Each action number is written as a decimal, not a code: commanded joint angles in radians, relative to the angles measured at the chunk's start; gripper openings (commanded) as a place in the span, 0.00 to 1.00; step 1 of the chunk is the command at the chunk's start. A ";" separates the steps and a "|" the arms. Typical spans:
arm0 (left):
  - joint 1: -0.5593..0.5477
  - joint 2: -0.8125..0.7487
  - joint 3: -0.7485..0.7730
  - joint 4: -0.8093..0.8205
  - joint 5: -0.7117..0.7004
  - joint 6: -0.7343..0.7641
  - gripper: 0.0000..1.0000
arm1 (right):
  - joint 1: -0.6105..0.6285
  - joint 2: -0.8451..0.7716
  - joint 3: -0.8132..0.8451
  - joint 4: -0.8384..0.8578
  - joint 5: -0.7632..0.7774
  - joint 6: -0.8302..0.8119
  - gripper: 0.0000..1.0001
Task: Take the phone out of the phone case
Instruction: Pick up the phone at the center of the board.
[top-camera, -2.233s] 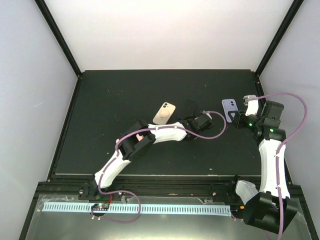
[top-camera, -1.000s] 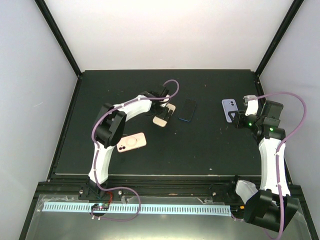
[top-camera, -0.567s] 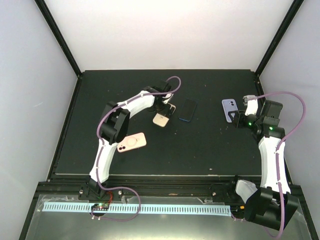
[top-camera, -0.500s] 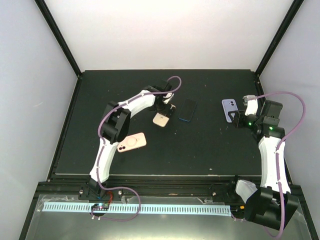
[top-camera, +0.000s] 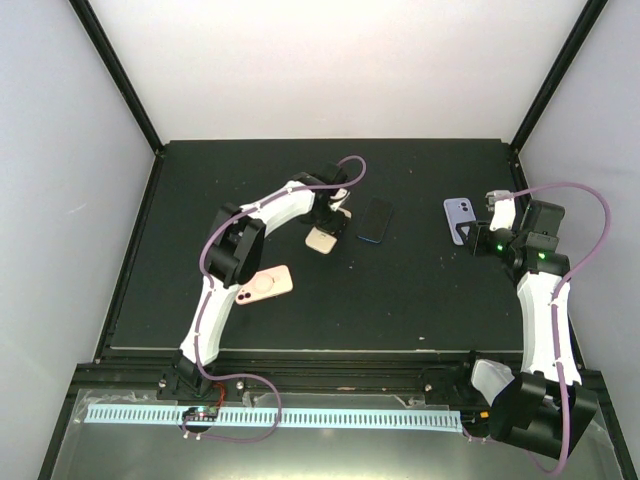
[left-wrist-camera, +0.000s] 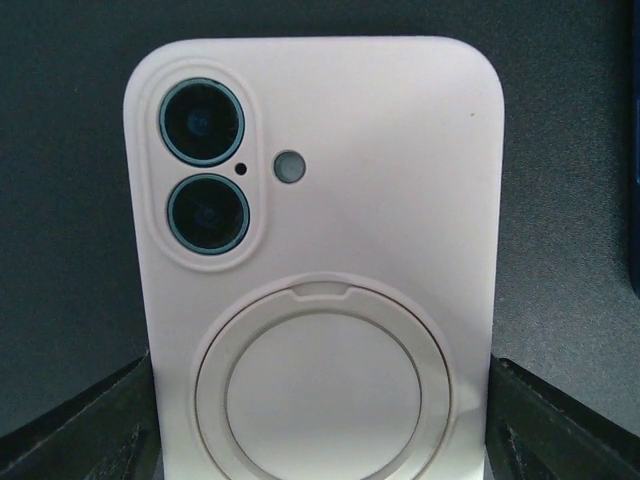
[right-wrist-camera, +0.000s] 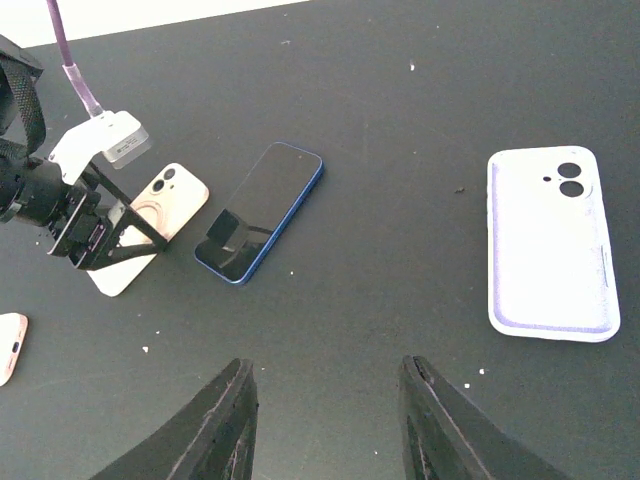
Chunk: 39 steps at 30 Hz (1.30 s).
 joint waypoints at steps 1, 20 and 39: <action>-0.027 -0.016 -0.067 -0.083 -0.030 -0.025 0.82 | 0.001 0.002 -0.002 0.017 0.004 -0.014 0.40; -0.231 -0.512 -0.834 0.063 -0.022 -0.171 0.99 | 0.001 -0.003 0.005 0.005 -0.032 -0.021 0.40; -0.228 -0.307 -0.536 -0.051 -0.048 -0.109 0.95 | 0.001 -0.043 0.003 0.001 -0.030 -0.027 0.40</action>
